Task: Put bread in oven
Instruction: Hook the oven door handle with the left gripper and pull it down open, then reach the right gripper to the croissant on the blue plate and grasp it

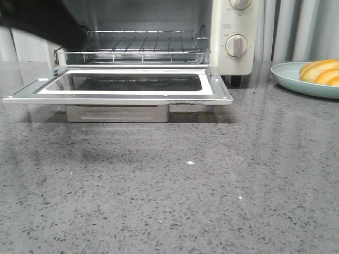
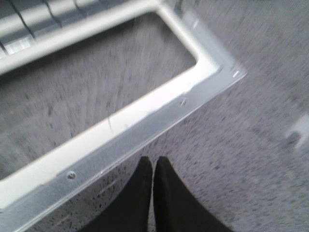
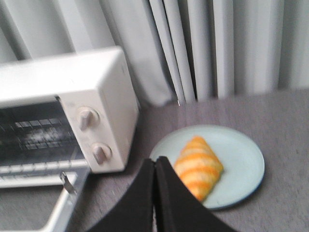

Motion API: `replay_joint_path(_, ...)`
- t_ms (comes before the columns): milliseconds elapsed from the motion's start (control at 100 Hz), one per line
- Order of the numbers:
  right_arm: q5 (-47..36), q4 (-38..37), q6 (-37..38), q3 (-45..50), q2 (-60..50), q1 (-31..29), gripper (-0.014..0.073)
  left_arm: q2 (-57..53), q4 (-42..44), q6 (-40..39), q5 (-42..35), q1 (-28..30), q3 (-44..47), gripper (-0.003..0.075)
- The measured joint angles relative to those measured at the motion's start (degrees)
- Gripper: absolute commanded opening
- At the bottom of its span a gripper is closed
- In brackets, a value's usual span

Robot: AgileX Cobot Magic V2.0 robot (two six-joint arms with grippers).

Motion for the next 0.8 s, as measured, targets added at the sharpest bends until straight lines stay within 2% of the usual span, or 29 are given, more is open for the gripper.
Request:
replay_joint_path(50, 3.78, -0.56, -0.1, -3.24, 5.17, 0.0, -0.0051, -3.3, 0.01, 0.0, 0.21, 0.0, 0.0, -0.0022)
replay_joint_path(100, 6.69, -1.54, -0.1, -6.35, 10.37, 0.0, -0.0001, -6.56, 0.01, 0.0, 0.25, 0.0, 0.0, -0.0022)
replay_joint_path(170, 10.12, -2.61, -0.1, -10.75, 17.64, 0.0, 0.0124, -11.0, 0.01, 0.0, 0.38, 0.0, 0.0, -0.0022)
replay_joint_path(240, 12.84, -3.18, -0.1, -15.05, 24.91, 0.0, 0.0284, -15.44, 0.01, 0.0, 0.51, 0.0, 0.0, -0.0022)
replay_joint_path(310, 15.36, -3.56, -0.1, -19.59, 31.73, 0.0, 0.0374, -18.91, 0.01, 0.0, 1.01, 0.0, 0.0, -0.0022)
replay_joint_path(560, 24.54, -4.74, -0.1, -35.67, 54.32, 0.0, 0.0379, -26.79, 0.62, 0.0, 4.97, 0.0, 0.0, -0.0022)
replay_joint_path(700, 29.78, -4.96, 0.12, -41.05, 64.22, 0.0, 0.0379, -28.51, 1.7, 0.0, 6.85, 0.0, 0.0, -0.0022)
replay_joint_path(800, 31.46, -5.61, 1.46, -42.63, 68.39, 0.0, 0.0319, -29.03, 1.95, 0.0, 8.09, 0.0, 0.0, -0.0022)
